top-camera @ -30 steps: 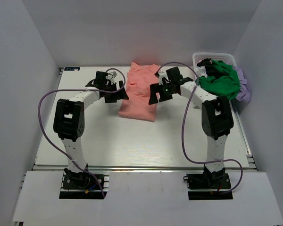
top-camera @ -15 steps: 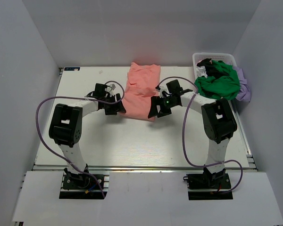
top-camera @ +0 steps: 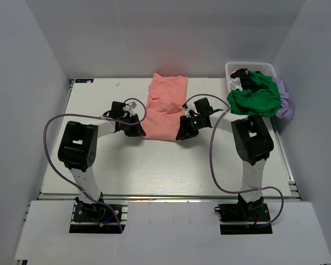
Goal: Fold and stack the t-shirts
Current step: Grab one side of the 2/3 rectangular tshirt with both arms, then fold the long partially folded tshirt into a neat square, then put the neatly folded tshirt into the corner of the board with the left arm
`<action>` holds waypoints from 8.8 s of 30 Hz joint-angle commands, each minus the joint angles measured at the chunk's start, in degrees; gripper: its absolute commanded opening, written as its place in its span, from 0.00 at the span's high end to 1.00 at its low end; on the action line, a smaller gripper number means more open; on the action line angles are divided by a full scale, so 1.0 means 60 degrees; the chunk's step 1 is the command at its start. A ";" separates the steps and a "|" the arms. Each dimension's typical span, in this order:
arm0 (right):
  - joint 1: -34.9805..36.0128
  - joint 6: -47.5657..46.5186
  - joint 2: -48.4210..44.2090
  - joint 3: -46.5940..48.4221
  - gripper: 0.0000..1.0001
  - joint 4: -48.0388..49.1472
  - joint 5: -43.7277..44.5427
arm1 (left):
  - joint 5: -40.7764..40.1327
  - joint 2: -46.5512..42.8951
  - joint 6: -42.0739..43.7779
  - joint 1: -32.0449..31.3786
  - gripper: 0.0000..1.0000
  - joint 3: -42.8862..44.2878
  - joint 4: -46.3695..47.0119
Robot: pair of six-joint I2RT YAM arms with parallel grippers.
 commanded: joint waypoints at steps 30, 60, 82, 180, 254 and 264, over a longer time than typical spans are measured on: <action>0.0228 -0.1485 -0.4720 0.0787 1.00 -0.5697 0.0061 | 0.0699 -0.4715 0.1126 -0.0518 1.00 0.1877 -0.5683; -0.1749 -0.0254 -0.0987 0.4685 1.00 -0.2766 0.0456 | -0.1074 -0.0806 -0.0471 -0.0225 1.00 0.4778 -0.1479; -0.2232 -0.0489 0.2588 0.7880 1.00 -0.0746 0.0338 | -0.0180 0.3267 -0.0823 0.0317 1.00 0.8279 -0.0425; -0.1383 0.1873 0.1160 0.2373 0.10 0.5437 -0.2723 | 0.1036 0.3542 0.1536 0.0185 0.00 0.6972 -0.0904; -0.1998 -0.0211 -0.4088 -0.0601 0.10 0.3195 0.0906 | -0.4597 0.2950 0.5347 0.4024 0.00 0.9953 -0.2855; -0.2218 0.0522 -0.4792 -0.1919 0.10 0.2536 0.1394 | -0.3401 -0.1388 0.3134 0.1974 0.00 0.3451 -0.0221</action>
